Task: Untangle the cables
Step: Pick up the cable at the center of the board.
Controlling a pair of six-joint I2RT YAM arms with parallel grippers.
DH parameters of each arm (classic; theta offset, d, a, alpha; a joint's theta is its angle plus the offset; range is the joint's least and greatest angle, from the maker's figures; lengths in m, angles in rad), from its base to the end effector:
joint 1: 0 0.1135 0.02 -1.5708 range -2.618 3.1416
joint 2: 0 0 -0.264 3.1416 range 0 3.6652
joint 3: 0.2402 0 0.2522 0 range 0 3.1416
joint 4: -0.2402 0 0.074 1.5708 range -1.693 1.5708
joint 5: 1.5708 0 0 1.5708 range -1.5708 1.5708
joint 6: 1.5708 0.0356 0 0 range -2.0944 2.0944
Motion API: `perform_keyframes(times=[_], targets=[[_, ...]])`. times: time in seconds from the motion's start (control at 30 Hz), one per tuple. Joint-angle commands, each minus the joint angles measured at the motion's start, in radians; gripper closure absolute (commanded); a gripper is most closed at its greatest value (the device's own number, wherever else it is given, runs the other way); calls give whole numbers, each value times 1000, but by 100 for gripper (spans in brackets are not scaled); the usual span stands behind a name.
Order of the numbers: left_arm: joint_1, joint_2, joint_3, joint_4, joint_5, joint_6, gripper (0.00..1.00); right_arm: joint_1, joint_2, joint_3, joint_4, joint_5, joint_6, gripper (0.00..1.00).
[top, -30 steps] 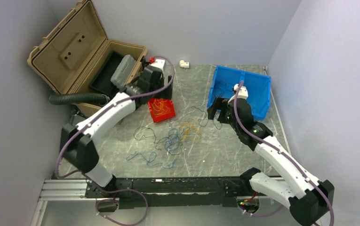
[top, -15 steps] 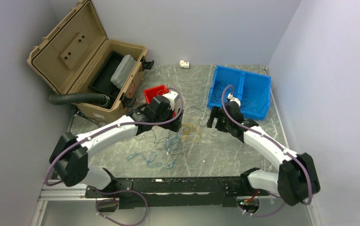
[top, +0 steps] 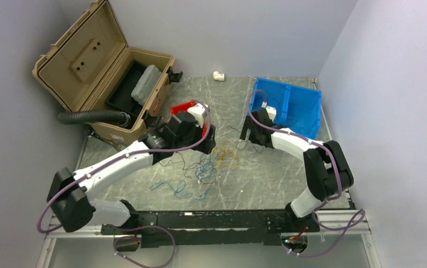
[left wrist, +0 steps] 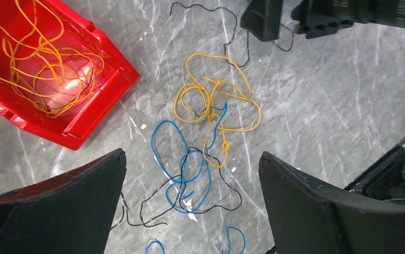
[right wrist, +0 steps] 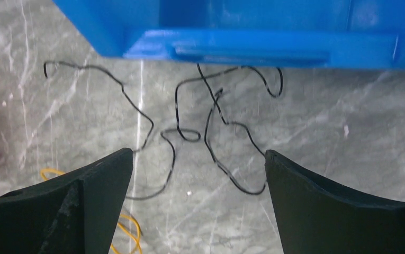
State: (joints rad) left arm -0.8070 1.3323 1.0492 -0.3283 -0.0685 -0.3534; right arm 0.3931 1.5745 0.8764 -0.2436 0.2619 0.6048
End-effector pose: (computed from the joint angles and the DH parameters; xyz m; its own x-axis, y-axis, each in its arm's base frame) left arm 0.2088 -0.2145 0.2963 -0.6084 0.1361 -0.7818 0.5022 0.8288 -0.2465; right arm 0.2908 0.1106 0.1784 -0.7448 0.2857 -0.6031 0.2361 0.9581 0.1624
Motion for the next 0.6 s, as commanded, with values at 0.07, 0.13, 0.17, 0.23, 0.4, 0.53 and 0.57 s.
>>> perform_keyframes(times=[0.07,0.13,0.17,0.23,0.4,0.53,0.57], targets=[[-3,-129,-31,-34,-20,2,2,0,106,107,21,100,26,2],[-4,-151,-32,-47,-23,8,1,5,137,120,20,114,33,2],[-4,-162,-33,-57,-26,11,1,7,153,127,17,119,35,2],[-4,-183,-34,-69,-35,15,1,7,184,144,8,132,39,2],[-4,-240,-47,-83,-51,21,1,12,248,173,-5,147,43,8],[-4,-273,-67,-84,-69,22,1,35,278,186,-7,152,31,30],[-4,-278,-70,-87,-71,23,1,41,277,187,-9,153,29,46]])
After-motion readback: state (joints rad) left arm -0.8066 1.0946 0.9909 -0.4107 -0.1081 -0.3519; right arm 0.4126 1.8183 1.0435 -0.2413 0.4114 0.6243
